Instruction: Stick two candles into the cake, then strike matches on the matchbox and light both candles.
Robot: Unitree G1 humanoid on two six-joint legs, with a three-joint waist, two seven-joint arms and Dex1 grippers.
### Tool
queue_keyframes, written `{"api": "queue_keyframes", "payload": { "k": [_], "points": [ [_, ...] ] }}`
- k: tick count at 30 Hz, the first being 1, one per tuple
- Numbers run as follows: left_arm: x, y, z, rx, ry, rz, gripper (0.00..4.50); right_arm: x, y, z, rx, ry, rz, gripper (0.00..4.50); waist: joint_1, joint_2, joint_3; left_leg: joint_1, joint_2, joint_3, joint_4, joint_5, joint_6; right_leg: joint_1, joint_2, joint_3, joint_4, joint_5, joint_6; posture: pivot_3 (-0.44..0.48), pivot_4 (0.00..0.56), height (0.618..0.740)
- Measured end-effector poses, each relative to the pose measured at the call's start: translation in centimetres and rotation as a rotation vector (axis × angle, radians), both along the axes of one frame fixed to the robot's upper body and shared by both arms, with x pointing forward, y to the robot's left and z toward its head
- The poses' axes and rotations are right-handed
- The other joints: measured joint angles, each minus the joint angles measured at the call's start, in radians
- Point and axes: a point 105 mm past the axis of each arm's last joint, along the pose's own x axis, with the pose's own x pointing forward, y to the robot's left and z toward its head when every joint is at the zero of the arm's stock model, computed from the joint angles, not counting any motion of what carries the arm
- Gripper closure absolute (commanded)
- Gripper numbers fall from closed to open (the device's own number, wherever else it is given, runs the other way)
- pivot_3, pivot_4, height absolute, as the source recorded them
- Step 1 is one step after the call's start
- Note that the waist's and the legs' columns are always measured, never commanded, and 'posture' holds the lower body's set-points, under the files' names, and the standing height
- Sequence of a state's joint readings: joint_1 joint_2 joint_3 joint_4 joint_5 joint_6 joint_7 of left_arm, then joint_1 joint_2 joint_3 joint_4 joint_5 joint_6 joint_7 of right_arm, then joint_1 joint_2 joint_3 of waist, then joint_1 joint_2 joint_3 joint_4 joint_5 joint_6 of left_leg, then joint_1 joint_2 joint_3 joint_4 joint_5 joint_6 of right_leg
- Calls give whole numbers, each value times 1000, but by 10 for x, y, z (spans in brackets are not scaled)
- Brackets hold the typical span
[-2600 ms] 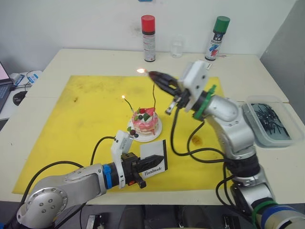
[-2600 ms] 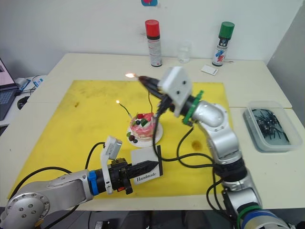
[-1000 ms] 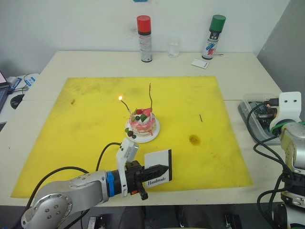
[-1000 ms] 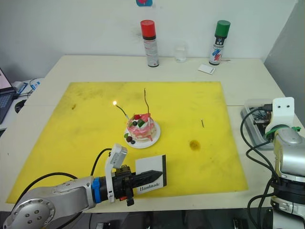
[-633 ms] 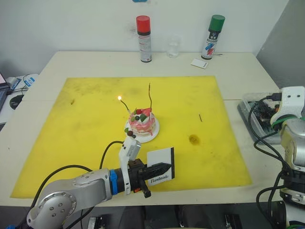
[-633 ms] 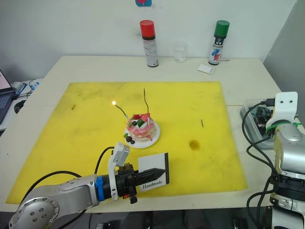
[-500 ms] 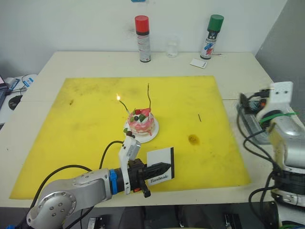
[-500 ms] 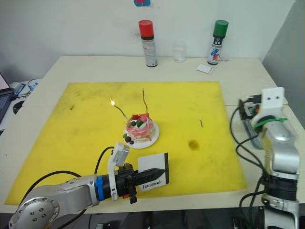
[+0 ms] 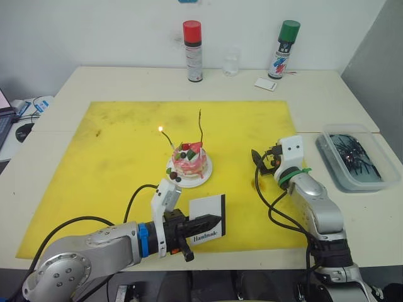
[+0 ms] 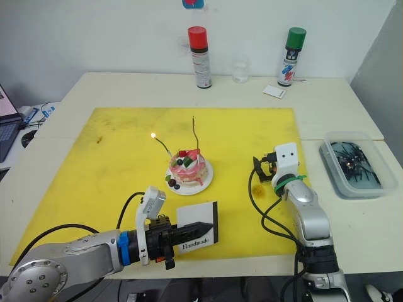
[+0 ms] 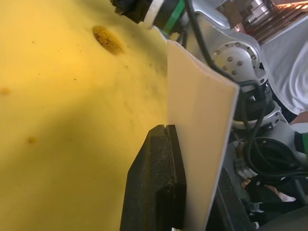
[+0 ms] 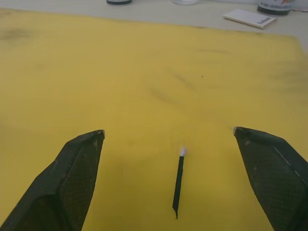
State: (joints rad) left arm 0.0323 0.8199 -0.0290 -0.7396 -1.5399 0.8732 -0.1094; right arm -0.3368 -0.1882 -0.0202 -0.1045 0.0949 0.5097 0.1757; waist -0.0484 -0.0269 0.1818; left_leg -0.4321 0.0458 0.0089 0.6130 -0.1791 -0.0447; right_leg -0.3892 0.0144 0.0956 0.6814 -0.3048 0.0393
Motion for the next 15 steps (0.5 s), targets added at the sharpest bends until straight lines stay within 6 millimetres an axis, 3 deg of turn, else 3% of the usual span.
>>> {"api": "queue_keyframes", "payload": {
  "k": [9, 12, 15],
  "points": [
    [1, 0, 3, 4, -4, -4, 4500, 2, 0, -11, 10, 37, -56, 14, 0, 0, 0, 0, 0, 0, 0, 0, 0, 0, 1, 0, 0, 0, 0, 0, 150, 740],
    [1, 0, 4, 3, -8, -6, 4500, 2, 1, -12, 21, 44, -68, 617, 0, -1, -1, 0, 0, 0, 0, 0, 0, 0, 1, 0, 0, 0, 0, 0, 150, 740],
    [1, 0, 5, 2, -10, -7, 4500, 3, 2, -13, 22, 49, -68, 1754, -1, -3, -2, 0, 0, 0, 0, 0, 0, 0, 1, 0, 0, 0, 0, 0, 150, 740]
  ]
}}
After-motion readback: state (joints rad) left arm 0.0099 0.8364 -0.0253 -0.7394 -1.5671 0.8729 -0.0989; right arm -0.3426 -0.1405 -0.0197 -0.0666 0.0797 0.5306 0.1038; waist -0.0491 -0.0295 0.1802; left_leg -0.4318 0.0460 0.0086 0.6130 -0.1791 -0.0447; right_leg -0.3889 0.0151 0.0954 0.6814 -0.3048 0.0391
